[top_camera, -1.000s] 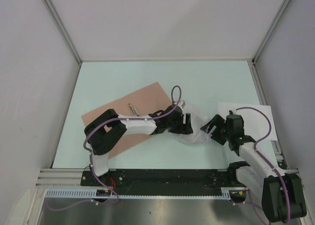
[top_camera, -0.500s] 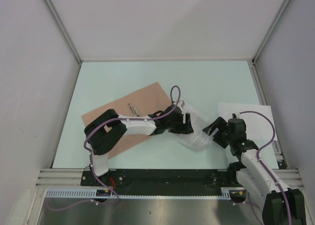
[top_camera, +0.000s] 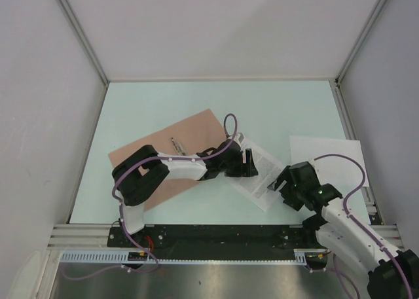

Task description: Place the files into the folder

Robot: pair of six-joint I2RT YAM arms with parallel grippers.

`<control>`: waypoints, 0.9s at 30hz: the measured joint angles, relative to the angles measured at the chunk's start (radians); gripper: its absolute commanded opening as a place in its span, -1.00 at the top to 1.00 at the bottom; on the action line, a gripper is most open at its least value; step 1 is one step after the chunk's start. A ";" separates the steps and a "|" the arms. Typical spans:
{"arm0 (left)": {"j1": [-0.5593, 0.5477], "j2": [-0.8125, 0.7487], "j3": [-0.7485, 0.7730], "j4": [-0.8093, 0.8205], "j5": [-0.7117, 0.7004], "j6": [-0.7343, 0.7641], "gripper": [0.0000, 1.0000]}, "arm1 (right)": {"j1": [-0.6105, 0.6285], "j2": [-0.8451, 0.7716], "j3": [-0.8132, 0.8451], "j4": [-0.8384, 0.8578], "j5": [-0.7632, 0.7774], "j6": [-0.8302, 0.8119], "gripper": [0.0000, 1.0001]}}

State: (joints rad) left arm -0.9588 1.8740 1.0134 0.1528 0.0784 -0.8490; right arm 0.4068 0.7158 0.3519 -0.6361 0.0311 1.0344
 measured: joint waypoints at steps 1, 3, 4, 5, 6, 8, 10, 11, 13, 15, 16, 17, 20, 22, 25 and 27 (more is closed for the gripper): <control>0.000 0.000 -0.002 0.004 0.000 -0.007 -0.61 | 0.038 -0.008 -0.001 -0.007 0.008 0.027 -0.67; 0.000 0.001 -0.005 0.011 0.000 -0.015 -0.61 | 0.105 -0.039 -0.012 -0.004 0.019 0.081 -0.55; 0.000 0.002 -0.005 0.014 0.000 -0.017 -0.61 | 0.127 -0.059 -0.022 0.003 0.023 0.107 -0.52; 0.000 0.004 -0.005 0.018 0.001 -0.019 -0.61 | 0.137 -0.079 -0.037 0.016 0.026 0.130 -0.49; 0.000 0.005 -0.005 0.021 0.002 -0.019 -0.61 | 0.142 -0.094 -0.054 0.028 0.026 0.151 -0.46; 0.000 0.006 -0.006 0.026 0.003 -0.024 -0.61 | 0.150 -0.130 -0.092 0.056 0.028 0.209 -0.43; 0.000 0.006 -0.007 0.031 0.004 -0.026 -0.61 | 0.159 -0.154 -0.114 0.078 0.031 0.254 -0.40; 0.000 0.006 -0.010 0.036 0.004 -0.026 -0.61 | 0.168 -0.166 -0.123 0.085 0.036 0.278 -0.39; 0.000 0.006 -0.014 0.044 0.004 -0.026 -0.61 | 0.184 -0.192 -0.137 0.092 0.044 0.309 -0.37; 0.000 0.006 -0.016 0.048 0.005 -0.026 -0.61 | 0.197 -0.225 -0.153 0.093 0.055 0.335 -0.33; 0.000 0.006 -0.016 0.048 0.005 -0.027 -0.61 | 0.203 -0.244 -0.162 0.093 0.061 0.347 -0.33; 0.000 0.006 -0.016 0.048 0.005 -0.027 -0.61 | 0.209 -0.264 -0.171 0.092 0.067 0.356 -0.31; 0.000 0.006 -0.016 0.049 0.005 -0.027 -0.61 | 0.230 -0.322 -0.192 0.082 0.087 0.375 -0.14; 0.000 0.006 -0.016 0.049 0.005 -0.031 -0.61 | 0.243 -0.357 -0.191 0.078 0.105 0.385 0.07; 0.000 0.006 -0.016 0.049 0.006 -0.032 -0.63 | 0.256 -0.411 -0.192 0.080 0.130 0.391 0.56; 0.000 0.006 -0.016 0.051 0.008 -0.031 -0.68 | 0.261 -0.422 -0.193 0.086 0.146 0.385 0.65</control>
State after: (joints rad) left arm -0.9585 1.8797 0.9970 0.2039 0.0860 -0.8799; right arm 0.6678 0.2939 0.1593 -0.5499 0.1776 1.4189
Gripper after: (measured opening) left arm 0.809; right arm 0.260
